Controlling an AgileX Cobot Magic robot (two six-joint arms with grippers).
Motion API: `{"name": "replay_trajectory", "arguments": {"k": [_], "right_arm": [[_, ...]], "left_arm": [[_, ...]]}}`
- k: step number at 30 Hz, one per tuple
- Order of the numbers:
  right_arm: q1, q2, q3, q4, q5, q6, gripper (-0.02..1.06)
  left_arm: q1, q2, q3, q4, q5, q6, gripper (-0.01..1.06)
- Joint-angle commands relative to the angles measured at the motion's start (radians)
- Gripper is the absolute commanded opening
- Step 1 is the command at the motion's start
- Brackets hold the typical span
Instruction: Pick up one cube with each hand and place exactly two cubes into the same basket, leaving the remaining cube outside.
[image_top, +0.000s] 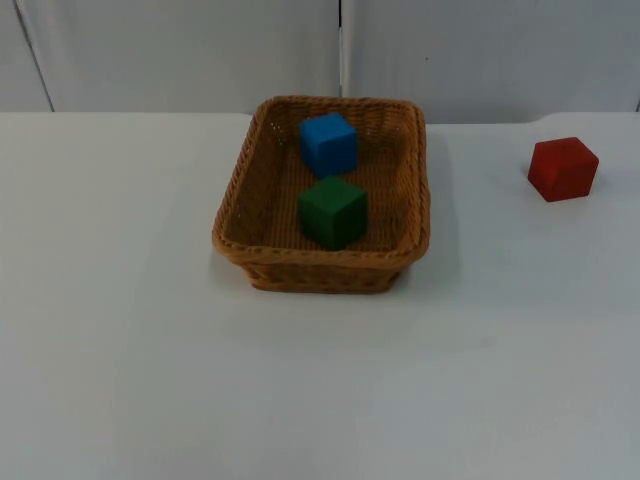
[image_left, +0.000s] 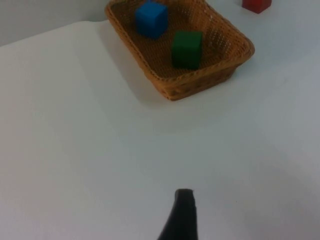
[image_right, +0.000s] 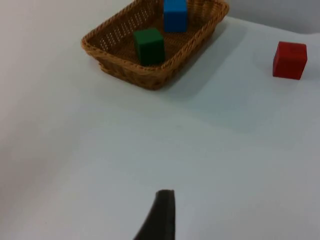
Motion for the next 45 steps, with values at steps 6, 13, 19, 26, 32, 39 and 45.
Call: {"name": "replay_trajectory", "arguments": {"k": [6, 13, 19, 26, 32, 39, 45], "right_arm": [[0.001, -0.003, 0.008, 0.005, -0.002, -0.02, 0.77], [0.001, -0.003, 0.008, 0.005, -0.002, -0.02, 0.77], [0.001, -0.003, 0.008, 0.002, -0.002, -0.016, 0.78], [0.001, -0.003, 0.008, 0.002, -0.002, -0.016, 1.05], [0.001, -0.003, 0.008, 0.0, -0.002, -0.015, 1.05], [0.001, -0.003, 0.008, -0.005, -0.002, -0.005, 1.05], [0.001, -0.003, 0.008, -0.005, -0.002, -0.005, 1.05]], "left_arm": [[0.002, -0.004, 0.004, -0.006, -0.011, 0.006, 0.71], [0.002, -0.004, 0.004, -0.006, -0.011, 0.006, 0.71], [0.002, -0.004, 0.004, 0.0, -0.011, 0.006, 0.84], [0.002, -0.004, 0.004, 0.008, -0.011, -0.011, 1.05], [0.002, -0.004, 0.004, 0.026, -0.011, -0.034, 1.05], [0.002, -0.004, 0.004, 0.025, -0.011, -0.034, 1.05], [0.002, -0.004, 0.004, 0.025, -0.011, -0.032, 1.05]]}}
